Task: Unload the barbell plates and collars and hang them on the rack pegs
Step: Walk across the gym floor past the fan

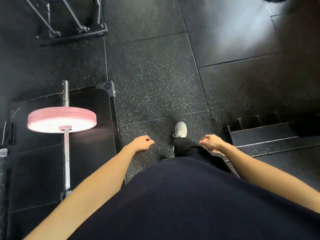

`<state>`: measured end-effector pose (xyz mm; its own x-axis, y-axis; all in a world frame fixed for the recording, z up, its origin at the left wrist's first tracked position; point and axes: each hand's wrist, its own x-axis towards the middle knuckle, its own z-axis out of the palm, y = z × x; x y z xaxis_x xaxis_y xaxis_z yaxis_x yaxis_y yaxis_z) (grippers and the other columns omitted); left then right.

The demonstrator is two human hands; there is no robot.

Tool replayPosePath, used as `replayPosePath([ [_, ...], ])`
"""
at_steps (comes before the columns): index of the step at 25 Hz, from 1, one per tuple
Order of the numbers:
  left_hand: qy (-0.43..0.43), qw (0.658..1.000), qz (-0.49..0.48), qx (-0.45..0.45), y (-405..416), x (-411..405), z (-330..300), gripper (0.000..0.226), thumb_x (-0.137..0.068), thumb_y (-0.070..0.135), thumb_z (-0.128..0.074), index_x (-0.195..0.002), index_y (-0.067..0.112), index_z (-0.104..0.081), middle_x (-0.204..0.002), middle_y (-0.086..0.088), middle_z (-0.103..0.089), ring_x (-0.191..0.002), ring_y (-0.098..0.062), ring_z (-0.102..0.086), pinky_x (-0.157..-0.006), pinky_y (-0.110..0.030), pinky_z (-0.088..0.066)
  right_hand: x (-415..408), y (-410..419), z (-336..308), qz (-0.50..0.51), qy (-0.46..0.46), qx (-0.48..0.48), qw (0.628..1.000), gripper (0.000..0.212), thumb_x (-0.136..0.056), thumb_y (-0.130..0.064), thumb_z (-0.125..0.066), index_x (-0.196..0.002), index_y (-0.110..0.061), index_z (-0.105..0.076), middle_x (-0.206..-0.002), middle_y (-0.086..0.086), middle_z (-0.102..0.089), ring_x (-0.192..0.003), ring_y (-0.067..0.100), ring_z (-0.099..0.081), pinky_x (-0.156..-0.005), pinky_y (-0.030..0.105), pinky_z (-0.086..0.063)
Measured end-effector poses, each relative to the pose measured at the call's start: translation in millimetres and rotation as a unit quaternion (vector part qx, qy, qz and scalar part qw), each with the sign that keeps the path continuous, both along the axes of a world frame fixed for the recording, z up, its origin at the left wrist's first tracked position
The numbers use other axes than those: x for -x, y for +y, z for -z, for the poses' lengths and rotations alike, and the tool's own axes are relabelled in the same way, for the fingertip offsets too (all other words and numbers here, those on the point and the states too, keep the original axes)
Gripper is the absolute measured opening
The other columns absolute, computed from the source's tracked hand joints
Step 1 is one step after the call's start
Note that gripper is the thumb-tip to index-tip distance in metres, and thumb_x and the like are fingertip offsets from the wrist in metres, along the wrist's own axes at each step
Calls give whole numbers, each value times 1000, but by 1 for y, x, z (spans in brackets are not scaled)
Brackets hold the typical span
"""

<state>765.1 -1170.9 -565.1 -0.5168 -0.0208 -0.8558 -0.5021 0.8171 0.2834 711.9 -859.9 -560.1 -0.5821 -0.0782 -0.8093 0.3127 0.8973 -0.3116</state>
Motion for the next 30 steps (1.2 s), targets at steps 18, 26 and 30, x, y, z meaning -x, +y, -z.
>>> replayPosePath([
  [18, 13, 999, 35, 4, -3, 563, 4, 27, -95, 40, -48, -112, 24, -62, -129, -1, -61, -116, -22, -55, -94, -32, -40, 519, 0, -2, 37, -7, 16, 999, 40, -93, -21, -53, -111, 14, -60, -115, 28, -64, -110, 39, -60, -85, 39, -49],
  [26, 4, 976, 219, 15, 2, 883, -1, 38, -97, 44, -47, -125, 21, -60, -136, -3, -57, -121, -24, -53, -99, -32, -39, 740, 9, -14, 134, -6, -1, 991, 40, -96, -28, -50, -111, 6, -65, -117, 21, -66, -111, 33, -60, -89, 34, -46],
  [30, -20, 941, 338, 32, 40, 1006, -4, 44, -98, 44, -47, -132, 17, -56, -141, -5, -53, -127, -25, -51, -105, -32, -38, 823, 32, -26, 231, 42, 12, 972, 30, -94, -27, -52, -105, -7, -71, -118, 11, -67, -112, 26, -59, -92, 29, -44],
])
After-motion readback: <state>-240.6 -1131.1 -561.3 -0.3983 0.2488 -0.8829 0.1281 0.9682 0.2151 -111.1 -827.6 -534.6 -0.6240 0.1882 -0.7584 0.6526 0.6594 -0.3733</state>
